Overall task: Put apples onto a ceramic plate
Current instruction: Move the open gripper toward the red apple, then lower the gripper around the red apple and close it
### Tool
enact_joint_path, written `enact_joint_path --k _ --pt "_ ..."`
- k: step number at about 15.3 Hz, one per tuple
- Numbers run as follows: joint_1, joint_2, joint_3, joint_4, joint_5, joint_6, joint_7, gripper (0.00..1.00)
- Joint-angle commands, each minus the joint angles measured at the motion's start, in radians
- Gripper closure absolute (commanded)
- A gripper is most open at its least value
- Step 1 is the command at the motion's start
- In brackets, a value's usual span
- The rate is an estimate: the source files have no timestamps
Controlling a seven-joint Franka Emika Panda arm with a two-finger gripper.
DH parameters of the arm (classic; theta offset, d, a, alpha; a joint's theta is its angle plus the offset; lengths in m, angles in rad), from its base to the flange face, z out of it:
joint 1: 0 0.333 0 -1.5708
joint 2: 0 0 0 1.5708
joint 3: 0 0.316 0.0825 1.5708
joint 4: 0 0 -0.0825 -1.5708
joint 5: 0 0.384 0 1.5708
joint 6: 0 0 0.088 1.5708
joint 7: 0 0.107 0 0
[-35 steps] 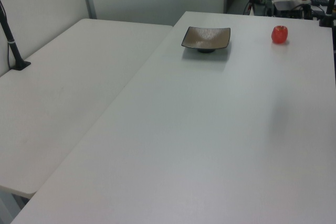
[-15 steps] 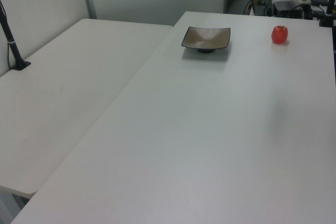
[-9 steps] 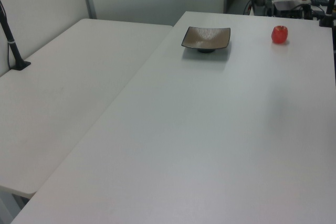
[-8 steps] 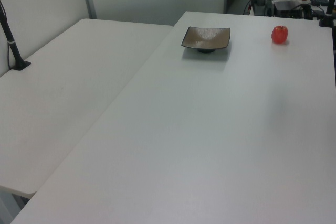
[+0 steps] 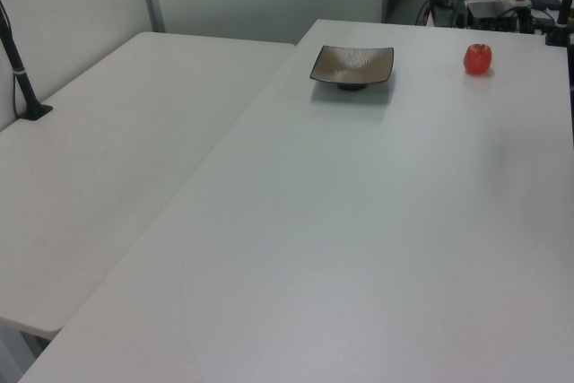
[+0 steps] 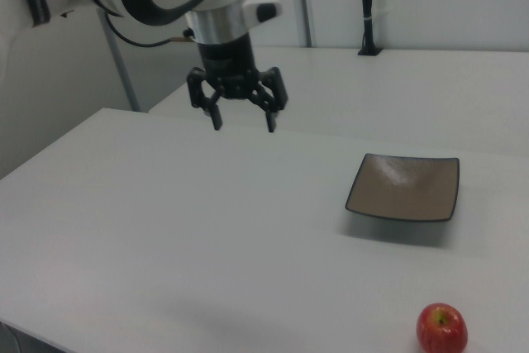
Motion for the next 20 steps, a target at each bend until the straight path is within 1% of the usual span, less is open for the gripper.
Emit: enact_joint_path --k 1,5,7,10,12,16,20 --pt "-0.002 0.007 -0.116 -0.009 -0.008 0.038 -0.132 0.0" --pt "-0.01 0.073 -0.21 -0.033 -0.01 0.164 -0.21 0.0" --pt "-0.018 0.101 -0.248 -0.067 -0.01 0.227 -0.25 0.0" --pt "-0.055 0.145 -0.256 -0.115 -0.011 0.33 -0.325 0.0" --pt "-0.079 0.197 -0.257 -0.119 -0.011 0.371 -0.371 0.0" --pt "-0.116 0.294 -0.257 -0.129 -0.011 0.466 -0.415 0.0" --pt "-0.137 0.359 -0.256 -0.153 -0.014 0.563 -0.45 0.0"
